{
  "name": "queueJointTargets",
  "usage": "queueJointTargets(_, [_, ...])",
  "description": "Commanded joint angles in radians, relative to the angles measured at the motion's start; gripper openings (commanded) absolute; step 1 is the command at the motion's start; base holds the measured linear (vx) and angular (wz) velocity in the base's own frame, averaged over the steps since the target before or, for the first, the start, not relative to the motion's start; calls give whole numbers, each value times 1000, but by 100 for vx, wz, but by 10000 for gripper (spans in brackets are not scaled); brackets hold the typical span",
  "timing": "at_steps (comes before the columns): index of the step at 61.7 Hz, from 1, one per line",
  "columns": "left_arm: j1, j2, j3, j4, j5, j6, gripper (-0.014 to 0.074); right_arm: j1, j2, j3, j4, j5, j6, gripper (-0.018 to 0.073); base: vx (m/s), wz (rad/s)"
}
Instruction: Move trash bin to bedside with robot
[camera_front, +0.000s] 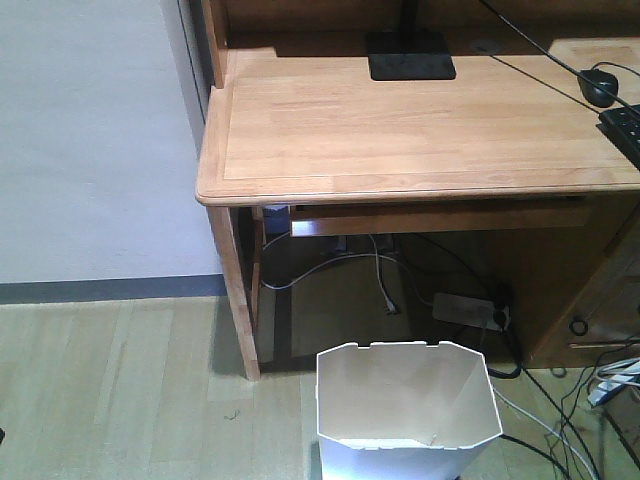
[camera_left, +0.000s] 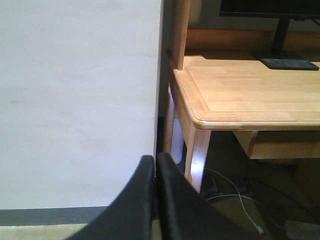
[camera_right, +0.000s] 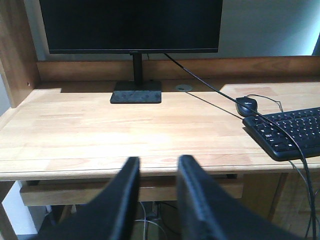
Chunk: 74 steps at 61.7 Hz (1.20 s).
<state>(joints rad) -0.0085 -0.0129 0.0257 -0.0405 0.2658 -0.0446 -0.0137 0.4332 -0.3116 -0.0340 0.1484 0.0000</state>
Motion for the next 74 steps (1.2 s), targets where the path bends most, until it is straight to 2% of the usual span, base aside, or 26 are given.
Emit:
queueJointTargets(1, [-6,-14,19,-4,-69,-6,-6,-6,13,-37,1,-77,-6,333,0,0])
queueJointTargets(7, [-6,-14,19,-4,-69,-6,-6,-6,13,-37,1,-76,-6,414,0,0])
queueJointTargets(13, [-6,-14,19,-4,-69,-6,-6,-6,13,-37,1,-77,-6,460,0,0])
queueJointTargets(27, [-6,-14,19,-4,-69,-6,-6,-6,13,-37,8,-99,0,466,0,0])
queueJointTargets(37, [-6,-14,19,-4,-69,-6,-6,-6,16,-46,20,-63,24,466,0,0])
queueJointTargets(49, [-6,-14,19,-4,-69,-6,-6,-1,91,-135,20,84,24,466,0,0])
queueJointTargets(58, [-6,-14,19,-4,-69,-6,-6,40,167,-204,10,201,20,471,0,0])
queueJointTargets(74, [-6,-14,19,-4,-69,-6,-6,66,318,-295,9,356,35,513,0,0])
